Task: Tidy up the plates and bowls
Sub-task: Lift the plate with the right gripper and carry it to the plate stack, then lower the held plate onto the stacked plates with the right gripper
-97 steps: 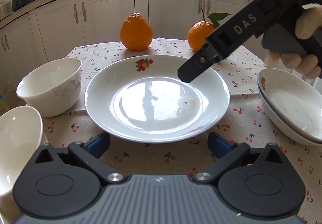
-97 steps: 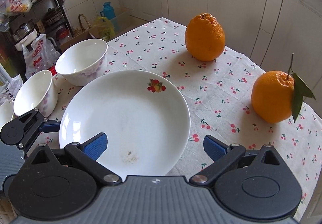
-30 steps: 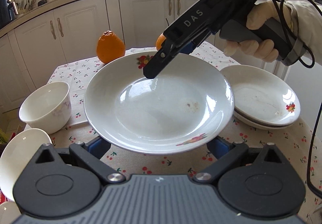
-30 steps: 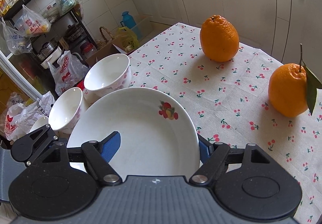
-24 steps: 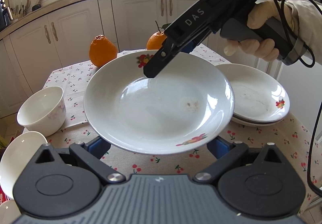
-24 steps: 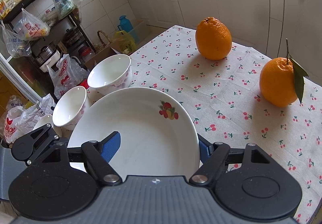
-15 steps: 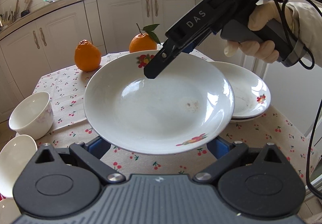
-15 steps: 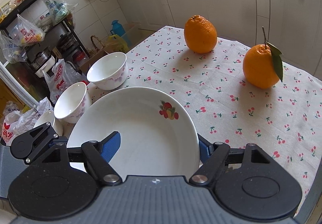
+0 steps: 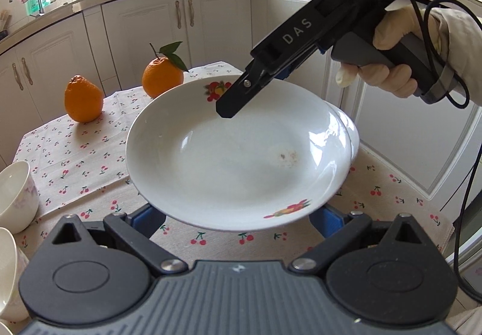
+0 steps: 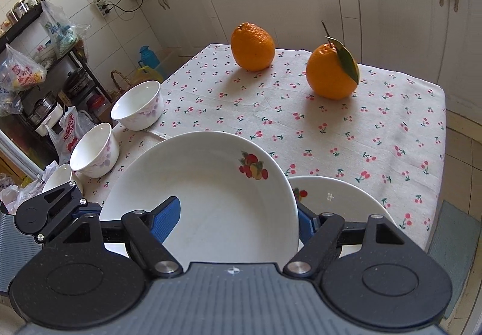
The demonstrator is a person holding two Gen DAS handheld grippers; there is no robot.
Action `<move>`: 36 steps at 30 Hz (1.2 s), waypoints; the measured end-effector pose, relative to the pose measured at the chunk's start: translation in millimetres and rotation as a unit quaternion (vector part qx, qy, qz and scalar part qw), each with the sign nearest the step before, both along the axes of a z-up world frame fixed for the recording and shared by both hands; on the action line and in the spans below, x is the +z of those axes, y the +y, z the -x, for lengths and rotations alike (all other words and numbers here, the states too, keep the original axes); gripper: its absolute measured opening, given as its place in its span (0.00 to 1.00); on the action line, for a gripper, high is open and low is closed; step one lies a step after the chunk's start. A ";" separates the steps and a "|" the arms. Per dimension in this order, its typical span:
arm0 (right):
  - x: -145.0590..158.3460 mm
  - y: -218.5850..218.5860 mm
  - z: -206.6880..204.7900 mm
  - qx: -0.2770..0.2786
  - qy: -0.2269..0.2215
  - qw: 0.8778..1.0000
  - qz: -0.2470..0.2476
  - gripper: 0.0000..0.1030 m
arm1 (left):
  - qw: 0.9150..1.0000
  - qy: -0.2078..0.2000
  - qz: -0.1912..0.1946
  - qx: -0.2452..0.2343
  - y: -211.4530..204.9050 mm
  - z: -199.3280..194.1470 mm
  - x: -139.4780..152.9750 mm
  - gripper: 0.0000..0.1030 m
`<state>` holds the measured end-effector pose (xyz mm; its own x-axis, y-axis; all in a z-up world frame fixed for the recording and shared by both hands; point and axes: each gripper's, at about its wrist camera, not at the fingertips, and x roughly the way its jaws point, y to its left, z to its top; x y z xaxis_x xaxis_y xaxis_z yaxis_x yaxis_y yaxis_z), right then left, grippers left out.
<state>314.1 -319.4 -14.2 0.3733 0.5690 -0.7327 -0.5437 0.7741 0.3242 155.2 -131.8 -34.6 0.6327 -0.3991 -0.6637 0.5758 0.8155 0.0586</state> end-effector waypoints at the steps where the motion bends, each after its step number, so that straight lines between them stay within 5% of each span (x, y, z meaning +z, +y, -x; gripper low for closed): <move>1: -0.9 -3.8 1.6 -0.005 0.001 1.000 -0.001 0.80 | 1.000 0.002 0.000 -0.005 -2.5 -0.7 -1.0 0.97; 36: -25.5 -74.0 18.1 -0.088 0.022 0.996 -0.001 0.81 | 0.997 0.021 -0.008 -0.068 -50.0 -25.9 -16.3 0.97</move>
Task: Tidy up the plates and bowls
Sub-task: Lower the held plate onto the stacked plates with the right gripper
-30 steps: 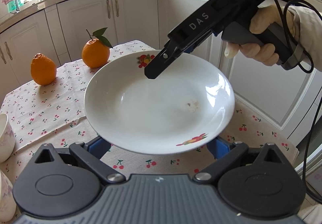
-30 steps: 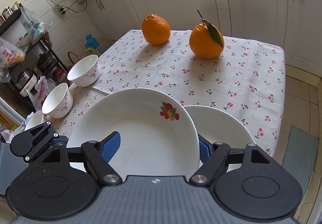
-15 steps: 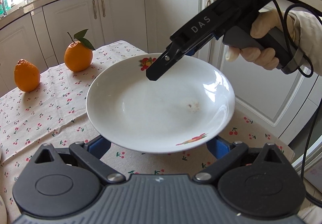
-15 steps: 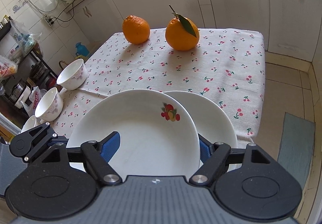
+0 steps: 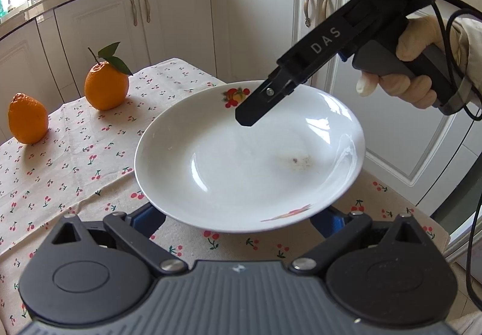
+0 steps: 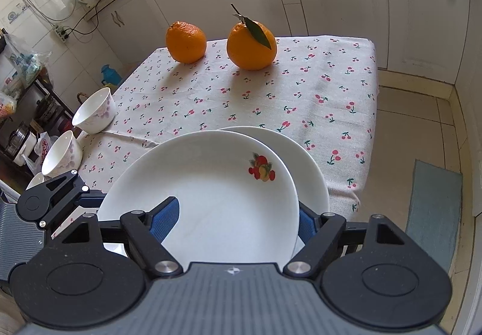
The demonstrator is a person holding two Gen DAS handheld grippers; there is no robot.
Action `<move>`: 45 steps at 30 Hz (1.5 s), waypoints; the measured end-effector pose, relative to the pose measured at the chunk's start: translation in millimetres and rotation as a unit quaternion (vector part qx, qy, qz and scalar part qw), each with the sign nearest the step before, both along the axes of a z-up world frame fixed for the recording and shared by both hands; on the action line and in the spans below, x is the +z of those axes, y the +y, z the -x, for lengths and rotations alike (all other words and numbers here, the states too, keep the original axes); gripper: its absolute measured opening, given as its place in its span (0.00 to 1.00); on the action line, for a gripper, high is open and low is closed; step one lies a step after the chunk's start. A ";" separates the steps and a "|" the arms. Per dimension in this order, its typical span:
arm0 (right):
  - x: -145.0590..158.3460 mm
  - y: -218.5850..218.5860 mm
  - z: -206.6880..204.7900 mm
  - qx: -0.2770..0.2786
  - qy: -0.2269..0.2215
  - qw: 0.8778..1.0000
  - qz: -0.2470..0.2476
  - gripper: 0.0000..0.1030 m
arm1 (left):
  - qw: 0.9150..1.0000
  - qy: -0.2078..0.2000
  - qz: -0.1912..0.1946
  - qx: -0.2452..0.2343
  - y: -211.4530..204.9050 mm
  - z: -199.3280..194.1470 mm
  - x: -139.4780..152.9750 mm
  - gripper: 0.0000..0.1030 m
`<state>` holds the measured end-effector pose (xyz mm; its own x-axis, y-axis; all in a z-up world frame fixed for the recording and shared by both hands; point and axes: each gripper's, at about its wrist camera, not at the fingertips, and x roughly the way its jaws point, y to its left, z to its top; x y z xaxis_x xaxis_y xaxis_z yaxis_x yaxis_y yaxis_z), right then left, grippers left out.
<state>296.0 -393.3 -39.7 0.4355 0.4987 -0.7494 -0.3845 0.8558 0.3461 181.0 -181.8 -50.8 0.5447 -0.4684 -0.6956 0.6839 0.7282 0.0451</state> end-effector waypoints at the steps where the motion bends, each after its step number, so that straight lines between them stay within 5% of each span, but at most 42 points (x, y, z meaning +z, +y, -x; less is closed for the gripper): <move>1: -0.1 -0.3 0.0 -0.001 0.000 1.000 0.001 0.81 | 1.000 0.000 0.000 -0.001 -0.3 -0.8 -0.4 0.97; 32: 2.9 -14.8 23.5 -0.026 -0.004 1.000 0.003 0.83 | 1.000 0.014 0.009 -0.007 0.0 -10.6 -3.1 0.99; 45: 6.7 -1.1 32.2 -0.024 -0.014 0.998 0.057 0.86 | 1.000 0.006 0.006 -0.004 -0.1 -6.3 -0.5 0.99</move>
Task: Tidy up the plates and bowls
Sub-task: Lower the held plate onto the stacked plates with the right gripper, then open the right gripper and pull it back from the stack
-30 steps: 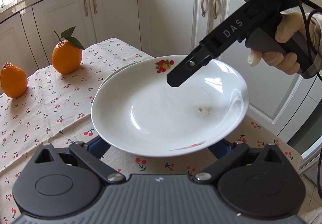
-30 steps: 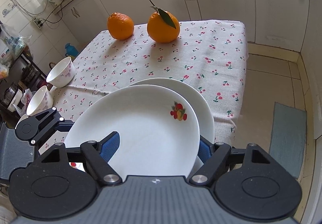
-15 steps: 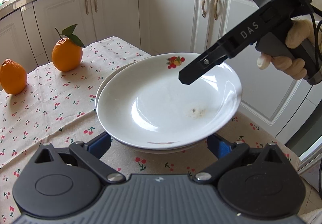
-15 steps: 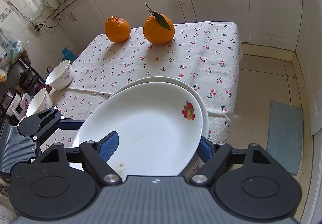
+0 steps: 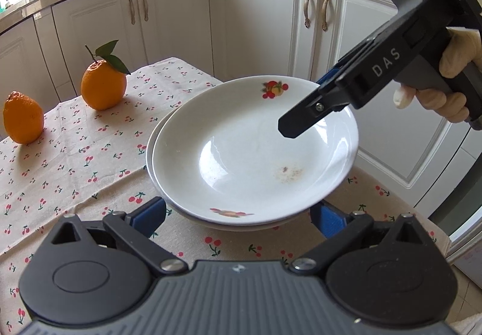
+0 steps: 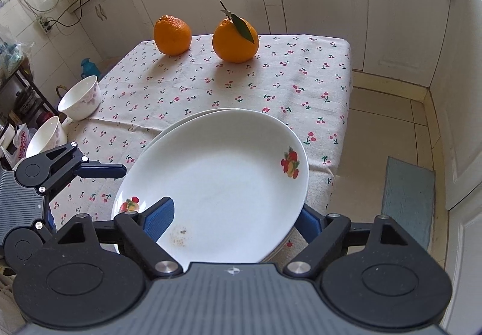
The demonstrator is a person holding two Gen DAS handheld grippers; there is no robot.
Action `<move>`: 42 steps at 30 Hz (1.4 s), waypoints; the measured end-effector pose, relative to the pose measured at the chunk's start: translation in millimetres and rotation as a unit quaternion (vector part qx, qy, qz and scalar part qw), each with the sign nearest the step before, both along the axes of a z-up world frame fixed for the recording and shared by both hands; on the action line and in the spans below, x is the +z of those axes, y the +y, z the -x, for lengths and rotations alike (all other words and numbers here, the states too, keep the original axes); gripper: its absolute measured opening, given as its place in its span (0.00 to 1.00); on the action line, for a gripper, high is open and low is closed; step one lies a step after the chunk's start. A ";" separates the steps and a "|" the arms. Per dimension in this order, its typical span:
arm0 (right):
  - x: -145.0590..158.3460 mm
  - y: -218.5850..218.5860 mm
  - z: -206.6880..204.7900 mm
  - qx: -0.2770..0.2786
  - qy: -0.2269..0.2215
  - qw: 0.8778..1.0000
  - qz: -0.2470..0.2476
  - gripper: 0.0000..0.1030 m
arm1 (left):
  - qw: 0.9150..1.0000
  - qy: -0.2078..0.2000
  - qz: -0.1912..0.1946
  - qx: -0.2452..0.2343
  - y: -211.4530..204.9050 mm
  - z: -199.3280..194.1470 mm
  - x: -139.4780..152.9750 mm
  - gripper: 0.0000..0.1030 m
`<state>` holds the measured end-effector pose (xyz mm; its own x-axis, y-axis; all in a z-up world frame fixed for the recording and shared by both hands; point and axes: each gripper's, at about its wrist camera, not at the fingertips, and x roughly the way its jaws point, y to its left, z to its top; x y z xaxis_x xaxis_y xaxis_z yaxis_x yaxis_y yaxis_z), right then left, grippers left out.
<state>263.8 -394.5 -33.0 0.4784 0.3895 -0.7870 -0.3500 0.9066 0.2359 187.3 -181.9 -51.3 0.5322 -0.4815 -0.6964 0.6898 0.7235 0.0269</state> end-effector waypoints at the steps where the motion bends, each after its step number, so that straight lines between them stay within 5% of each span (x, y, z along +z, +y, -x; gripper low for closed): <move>1: -0.2 1.4 -0.1 0.001 0.000 1.000 0.004 0.88 | 1.000 0.000 0.001 -0.001 0.3 0.2 0.4 0.99; 13: -4.3 13.4 9.3 0.000 -0.001 0.999 0.053 1.00 | 1.000 -0.008 -0.001 0.000 4.1 6.0 2.8 0.99; 22: 14.3 34.2 38.7 -0.014 -0.067 0.993 0.094 1.00 | 0.999 -0.030 0.023 0.003 19.8 22.6 14.9 0.99; 30: 26.1 80.1 75.9 -0.017 -0.144 0.978 0.151 1.00 | 0.994 -0.079 0.047 0.052 62.0 50.7 39.9 0.99; 42: 29.6 169.9 103.4 0.032 -0.176 0.982 0.065 1.00 | 0.980 -0.108 0.046 0.162 162.8 101.3 55.5 0.99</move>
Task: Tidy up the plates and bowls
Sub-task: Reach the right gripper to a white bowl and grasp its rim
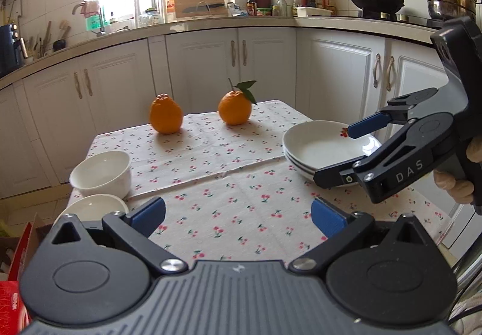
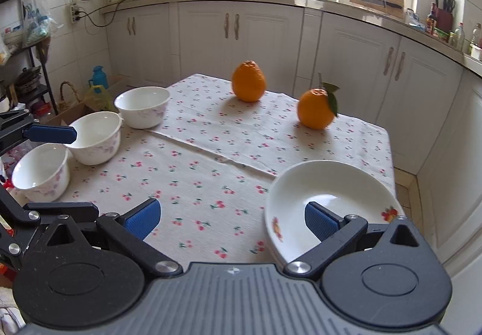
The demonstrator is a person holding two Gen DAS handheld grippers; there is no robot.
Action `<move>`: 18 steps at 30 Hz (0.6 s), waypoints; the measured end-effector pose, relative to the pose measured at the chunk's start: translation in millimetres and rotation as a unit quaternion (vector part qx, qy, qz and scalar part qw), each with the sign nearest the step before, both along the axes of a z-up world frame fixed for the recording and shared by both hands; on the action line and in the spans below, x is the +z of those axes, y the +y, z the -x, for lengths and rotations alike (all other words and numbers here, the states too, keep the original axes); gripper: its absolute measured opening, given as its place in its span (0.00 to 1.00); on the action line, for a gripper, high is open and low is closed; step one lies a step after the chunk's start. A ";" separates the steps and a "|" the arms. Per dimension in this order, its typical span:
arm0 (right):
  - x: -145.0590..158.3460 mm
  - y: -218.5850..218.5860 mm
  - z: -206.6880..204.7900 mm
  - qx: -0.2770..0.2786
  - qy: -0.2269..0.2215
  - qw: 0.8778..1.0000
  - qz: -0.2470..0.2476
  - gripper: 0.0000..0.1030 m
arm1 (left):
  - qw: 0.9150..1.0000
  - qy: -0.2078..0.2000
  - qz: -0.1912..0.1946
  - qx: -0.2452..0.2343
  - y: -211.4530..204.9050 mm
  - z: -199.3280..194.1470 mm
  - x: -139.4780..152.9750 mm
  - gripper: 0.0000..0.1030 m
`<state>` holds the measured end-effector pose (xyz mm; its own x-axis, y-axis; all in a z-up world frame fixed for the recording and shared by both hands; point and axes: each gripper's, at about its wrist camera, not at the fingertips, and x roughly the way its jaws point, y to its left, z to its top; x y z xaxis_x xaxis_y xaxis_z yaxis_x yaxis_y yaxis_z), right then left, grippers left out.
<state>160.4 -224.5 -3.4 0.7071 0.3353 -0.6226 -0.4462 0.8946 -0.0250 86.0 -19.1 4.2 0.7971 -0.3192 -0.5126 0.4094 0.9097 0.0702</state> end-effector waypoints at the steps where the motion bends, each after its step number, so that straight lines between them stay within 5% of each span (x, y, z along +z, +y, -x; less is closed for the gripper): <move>1: -0.1 8.9 1.4 0.011 -0.001 1.000 -0.001 1.00 | 1.000 -0.001 0.000 0.006 7.6 4.6 0.1 0.99; 18: -11.6 146.7 9.1 0.173 0.029 0.984 -0.016 1.00 | 0.994 0.035 -0.054 0.086 125.8 45.3 -31.9 0.99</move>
